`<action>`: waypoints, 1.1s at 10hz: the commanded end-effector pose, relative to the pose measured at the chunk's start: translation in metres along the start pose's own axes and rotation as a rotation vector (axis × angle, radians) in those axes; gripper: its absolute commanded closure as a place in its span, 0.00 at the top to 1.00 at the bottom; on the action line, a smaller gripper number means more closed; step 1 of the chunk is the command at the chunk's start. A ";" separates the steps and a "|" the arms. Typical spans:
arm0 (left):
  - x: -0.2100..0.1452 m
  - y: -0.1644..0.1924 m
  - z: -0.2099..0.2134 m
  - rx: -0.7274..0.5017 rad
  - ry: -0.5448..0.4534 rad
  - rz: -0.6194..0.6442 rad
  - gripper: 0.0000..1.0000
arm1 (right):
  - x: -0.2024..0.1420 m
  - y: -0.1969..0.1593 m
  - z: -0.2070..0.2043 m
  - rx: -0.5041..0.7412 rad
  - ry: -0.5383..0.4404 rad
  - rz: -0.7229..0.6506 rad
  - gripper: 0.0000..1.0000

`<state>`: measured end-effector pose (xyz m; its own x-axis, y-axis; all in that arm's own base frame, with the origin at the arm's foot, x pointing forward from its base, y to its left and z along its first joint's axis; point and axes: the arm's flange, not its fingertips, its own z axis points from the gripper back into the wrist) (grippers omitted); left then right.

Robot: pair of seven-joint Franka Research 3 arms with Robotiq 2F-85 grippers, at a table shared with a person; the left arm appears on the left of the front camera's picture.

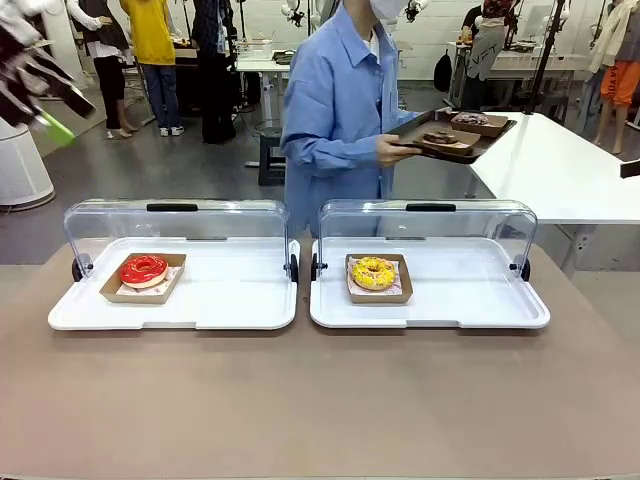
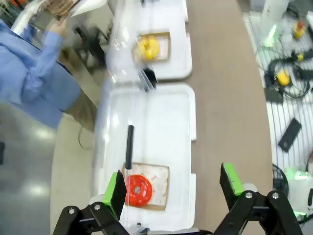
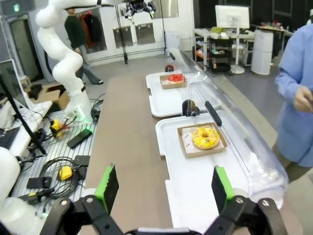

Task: Provide the desired donut to the person.
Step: Place the picked Paper togo box onto the Handle tray extended by the person.

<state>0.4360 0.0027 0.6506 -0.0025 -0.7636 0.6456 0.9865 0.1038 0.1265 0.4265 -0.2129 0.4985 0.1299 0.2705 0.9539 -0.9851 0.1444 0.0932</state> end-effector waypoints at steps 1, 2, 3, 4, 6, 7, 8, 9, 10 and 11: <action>-0.043 0.008 0.032 -0.072 -0.230 -0.013 1.00 | 0.001 0.000 -0.001 0.002 -0.003 0.004 1.00; -0.072 0.010 0.047 -0.082 -0.324 -0.020 1.00 | 0.001 0.000 -0.001 0.002 -0.003 0.004 1.00; -0.099 0.005 0.056 -0.052 -0.360 -0.037 1.00 | 0.001 0.000 -0.001 0.002 -0.003 0.004 1.00; -0.126 0.003 0.057 -0.025 -0.368 -0.048 1.00 | 0.001 0.000 -0.001 0.002 -0.003 0.004 1.00; -0.175 0.003 0.059 -0.024 -0.420 0.004 1.00 | 0.001 0.000 -0.001 0.002 -0.003 0.004 1.00; -0.192 -0.007 0.059 -0.015 -0.432 0.020 1.00 | 0.001 0.000 -0.001 0.002 -0.003 0.004 1.00; -0.209 -0.005 0.059 -0.025 -0.442 0.037 1.00 | 0.001 0.000 -0.001 0.002 -0.003 0.004 1.00; -0.225 -0.007 0.055 -0.039 -0.459 0.062 1.00 | 0.001 0.000 -0.001 0.002 -0.003 0.004 1.00; -0.236 -0.012 0.050 -0.051 -0.464 0.087 1.00 | 0.001 0.000 -0.001 0.002 -0.003 0.004 1.00; -0.244 -0.018 0.046 -0.065 -0.465 0.093 1.00 | 0.001 0.000 -0.001 0.002 -0.003 0.004 1.00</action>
<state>0.4141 0.2177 0.5293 0.0506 -0.4006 0.9148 0.9922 0.1243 -0.0004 0.4264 -0.2131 0.4985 0.1300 0.2705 0.9539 -0.9851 0.1449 0.0932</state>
